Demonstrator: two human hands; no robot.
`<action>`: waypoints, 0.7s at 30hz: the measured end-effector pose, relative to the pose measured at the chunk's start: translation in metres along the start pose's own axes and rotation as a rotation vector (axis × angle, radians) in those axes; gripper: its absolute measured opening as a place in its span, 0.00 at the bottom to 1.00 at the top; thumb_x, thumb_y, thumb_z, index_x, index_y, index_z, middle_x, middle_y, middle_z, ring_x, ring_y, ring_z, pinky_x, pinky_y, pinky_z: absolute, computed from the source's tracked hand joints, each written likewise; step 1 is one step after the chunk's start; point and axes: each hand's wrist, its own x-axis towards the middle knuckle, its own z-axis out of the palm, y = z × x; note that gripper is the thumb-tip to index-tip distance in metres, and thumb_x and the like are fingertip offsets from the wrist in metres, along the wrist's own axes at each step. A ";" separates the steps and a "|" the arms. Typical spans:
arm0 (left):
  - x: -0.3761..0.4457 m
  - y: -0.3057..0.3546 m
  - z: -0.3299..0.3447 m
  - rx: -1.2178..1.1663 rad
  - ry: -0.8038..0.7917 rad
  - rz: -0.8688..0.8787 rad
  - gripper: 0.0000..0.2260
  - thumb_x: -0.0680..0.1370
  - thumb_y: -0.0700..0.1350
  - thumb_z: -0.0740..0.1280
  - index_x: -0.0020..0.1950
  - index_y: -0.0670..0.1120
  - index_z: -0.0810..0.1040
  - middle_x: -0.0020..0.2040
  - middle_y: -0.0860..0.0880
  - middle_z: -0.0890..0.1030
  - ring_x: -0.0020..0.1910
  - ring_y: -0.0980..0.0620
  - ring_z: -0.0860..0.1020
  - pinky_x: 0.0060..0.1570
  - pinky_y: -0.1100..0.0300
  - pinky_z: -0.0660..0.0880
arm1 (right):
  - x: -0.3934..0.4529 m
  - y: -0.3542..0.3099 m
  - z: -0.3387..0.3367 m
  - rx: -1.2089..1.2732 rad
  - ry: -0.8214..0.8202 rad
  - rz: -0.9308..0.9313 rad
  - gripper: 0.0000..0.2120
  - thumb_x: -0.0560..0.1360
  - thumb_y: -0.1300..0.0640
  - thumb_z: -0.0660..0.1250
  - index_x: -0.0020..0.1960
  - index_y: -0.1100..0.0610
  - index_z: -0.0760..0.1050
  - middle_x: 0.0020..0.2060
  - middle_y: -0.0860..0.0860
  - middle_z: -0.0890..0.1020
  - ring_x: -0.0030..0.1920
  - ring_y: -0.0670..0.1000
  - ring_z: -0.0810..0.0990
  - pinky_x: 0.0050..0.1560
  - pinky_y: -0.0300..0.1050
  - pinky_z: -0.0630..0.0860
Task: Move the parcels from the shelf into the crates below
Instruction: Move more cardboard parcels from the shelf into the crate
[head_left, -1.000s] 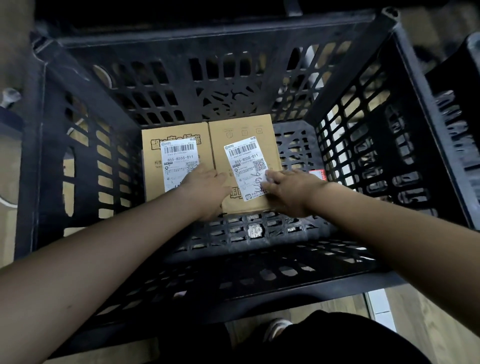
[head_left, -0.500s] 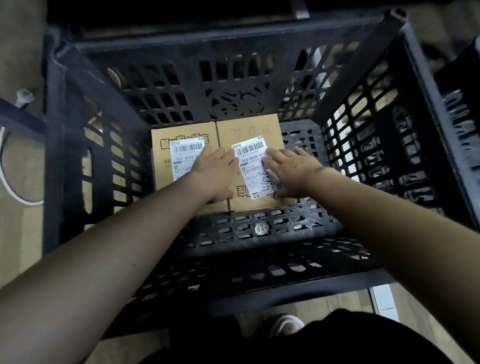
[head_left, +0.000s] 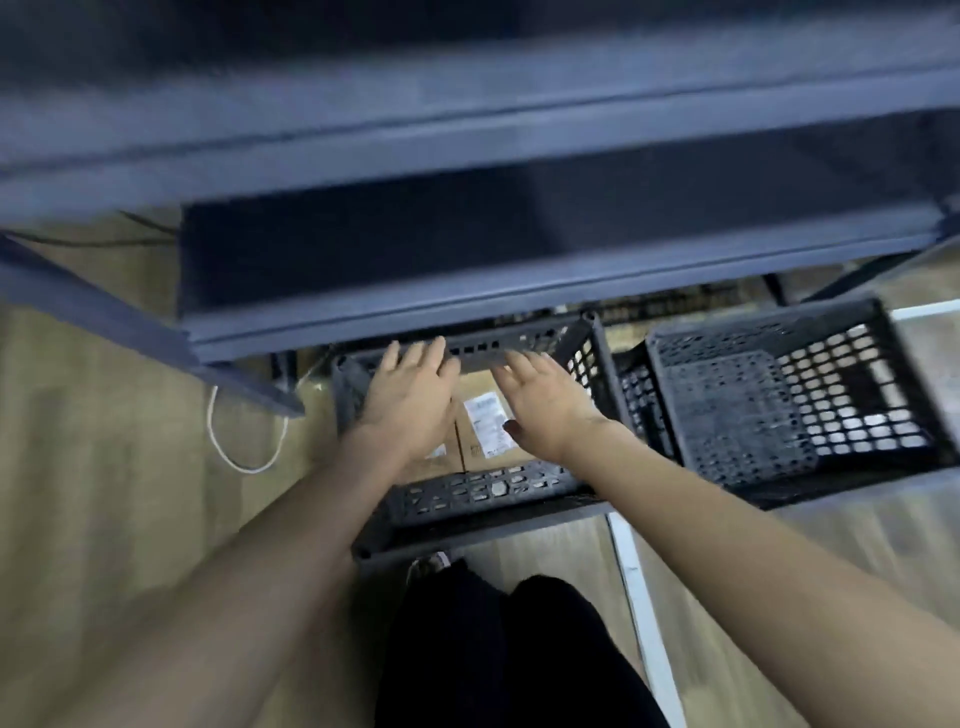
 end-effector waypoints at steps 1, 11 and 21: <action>-0.016 -0.003 -0.030 -0.018 0.029 -0.037 0.24 0.81 0.48 0.58 0.75 0.47 0.58 0.77 0.45 0.53 0.75 0.46 0.55 0.73 0.48 0.49 | -0.017 -0.002 -0.028 0.023 0.019 0.017 0.33 0.79 0.50 0.61 0.76 0.61 0.51 0.75 0.59 0.55 0.74 0.58 0.55 0.75 0.49 0.49; -0.152 -0.012 -0.243 -0.261 0.324 -0.231 0.22 0.81 0.55 0.55 0.74 0.50 0.62 0.74 0.50 0.61 0.71 0.50 0.60 0.69 0.54 0.54 | -0.147 -0.042 -0.234 0.261 0.180 0.115 0.28 0.79 0.49 0.60 0.75 0.58 0.58 0.71 0.55 0.64 0.70 0.56 0.63 0.70 0.47 0.61; -0.203 -0.034 -0.317 -0.309 0.513 -0.174 0.21 0.80 0.53 0.59 0.72 0.49 0.65 0.70 0.51 0.66 0.69 0.50 0.64 0.65 0.54 0.59 | -0.186 -0.073 -0.321 0.278 0.442 0.089 0.27 0.79 0.50 0.60 0.74 0.59 0.60 0.70 0.55 0.67 0.70 0.55 0.64 0.69 0.45 0.60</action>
